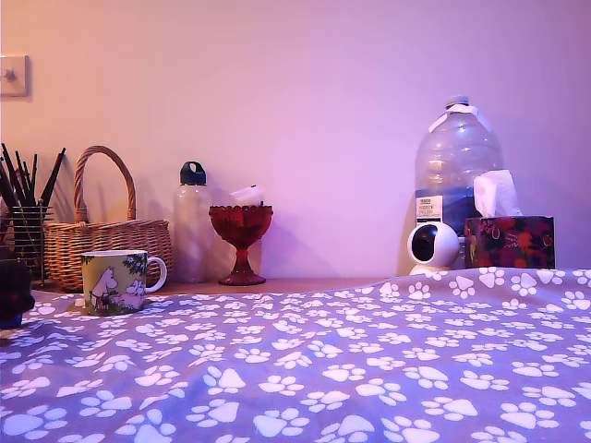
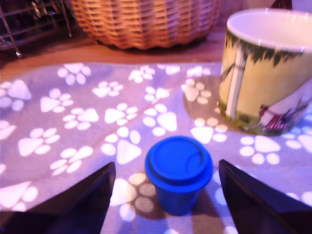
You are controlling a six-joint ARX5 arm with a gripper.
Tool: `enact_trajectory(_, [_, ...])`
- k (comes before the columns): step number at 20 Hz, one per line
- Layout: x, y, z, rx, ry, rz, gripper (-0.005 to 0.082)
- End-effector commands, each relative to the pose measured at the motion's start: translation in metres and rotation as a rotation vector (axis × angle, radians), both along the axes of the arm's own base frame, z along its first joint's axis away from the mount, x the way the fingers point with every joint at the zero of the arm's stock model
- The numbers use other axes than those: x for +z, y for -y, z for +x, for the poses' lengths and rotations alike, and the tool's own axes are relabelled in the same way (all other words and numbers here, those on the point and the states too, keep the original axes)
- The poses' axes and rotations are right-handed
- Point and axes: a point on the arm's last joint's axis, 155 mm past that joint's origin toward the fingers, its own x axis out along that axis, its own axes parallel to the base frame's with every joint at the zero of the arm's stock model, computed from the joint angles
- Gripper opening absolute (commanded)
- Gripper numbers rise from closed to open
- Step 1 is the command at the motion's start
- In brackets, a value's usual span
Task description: Pick the coffee capsule and then drop it inside the coffee cup in front of you
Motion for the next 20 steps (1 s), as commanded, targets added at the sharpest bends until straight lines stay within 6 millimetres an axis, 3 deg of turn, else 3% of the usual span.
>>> enact_trajectory(1, [-0.005, 0.001, 0.005, -0.008, -0.003, 0.014, 0.0614])
enact_trajectory(11, [-0.018, 0.001, 0.017, -0.026, -0.056, 0.023, 0.0578])
enact_trajectory(20, [-0.022, 0.007, 0.015, -0.058, -0.072, 0.009, 0.0228])
